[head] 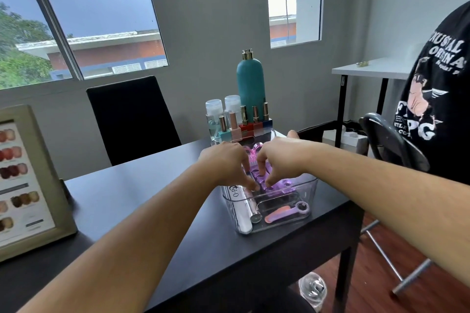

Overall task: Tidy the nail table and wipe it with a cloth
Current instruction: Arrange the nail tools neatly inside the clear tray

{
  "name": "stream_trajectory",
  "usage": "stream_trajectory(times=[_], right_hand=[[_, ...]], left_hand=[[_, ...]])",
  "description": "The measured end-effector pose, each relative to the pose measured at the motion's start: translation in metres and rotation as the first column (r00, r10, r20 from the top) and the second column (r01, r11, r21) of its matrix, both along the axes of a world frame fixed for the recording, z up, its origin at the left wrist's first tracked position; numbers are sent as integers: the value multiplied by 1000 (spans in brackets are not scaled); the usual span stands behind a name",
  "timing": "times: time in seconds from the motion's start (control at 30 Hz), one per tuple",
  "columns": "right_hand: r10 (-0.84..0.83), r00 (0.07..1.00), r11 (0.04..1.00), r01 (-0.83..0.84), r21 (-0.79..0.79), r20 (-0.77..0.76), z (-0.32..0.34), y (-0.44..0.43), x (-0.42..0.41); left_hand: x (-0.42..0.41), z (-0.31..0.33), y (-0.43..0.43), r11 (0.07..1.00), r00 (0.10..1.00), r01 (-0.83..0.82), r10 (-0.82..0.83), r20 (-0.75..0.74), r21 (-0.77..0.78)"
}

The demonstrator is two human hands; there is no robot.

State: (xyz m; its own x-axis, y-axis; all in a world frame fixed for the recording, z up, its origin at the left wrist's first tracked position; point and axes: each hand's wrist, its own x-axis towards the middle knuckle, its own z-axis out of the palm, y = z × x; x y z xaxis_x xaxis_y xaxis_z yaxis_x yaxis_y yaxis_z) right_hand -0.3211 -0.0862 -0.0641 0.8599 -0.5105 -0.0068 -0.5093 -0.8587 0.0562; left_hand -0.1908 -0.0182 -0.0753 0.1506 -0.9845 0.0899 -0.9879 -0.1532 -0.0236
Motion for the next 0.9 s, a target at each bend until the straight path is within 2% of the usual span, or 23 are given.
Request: stream_trajectory(times=[0.2, 0.67, 0.8, 0.9], right_hand=[[-13, 998, 999, 11, -40, -55, 0, -1, 2], [14, 997, 998, -18, -59, -74, -1, 1, 0], [28, 999, 999, -29, 24, 14, 11, 2, -6], [43, 998, 988, -49, 145, 43, 28, 0, -21]], left_hand=[[1, -5, -2, 1000, 1000, -13, 13, -16, -28], [-2, -5, 2, 999, 999, -36, 36, -10, -40], [-2, 0, 8, 999, 1000, -21, 20, -22, -38], [-4, 10, 16, 995, 991, 76, -82, -102, -61]])
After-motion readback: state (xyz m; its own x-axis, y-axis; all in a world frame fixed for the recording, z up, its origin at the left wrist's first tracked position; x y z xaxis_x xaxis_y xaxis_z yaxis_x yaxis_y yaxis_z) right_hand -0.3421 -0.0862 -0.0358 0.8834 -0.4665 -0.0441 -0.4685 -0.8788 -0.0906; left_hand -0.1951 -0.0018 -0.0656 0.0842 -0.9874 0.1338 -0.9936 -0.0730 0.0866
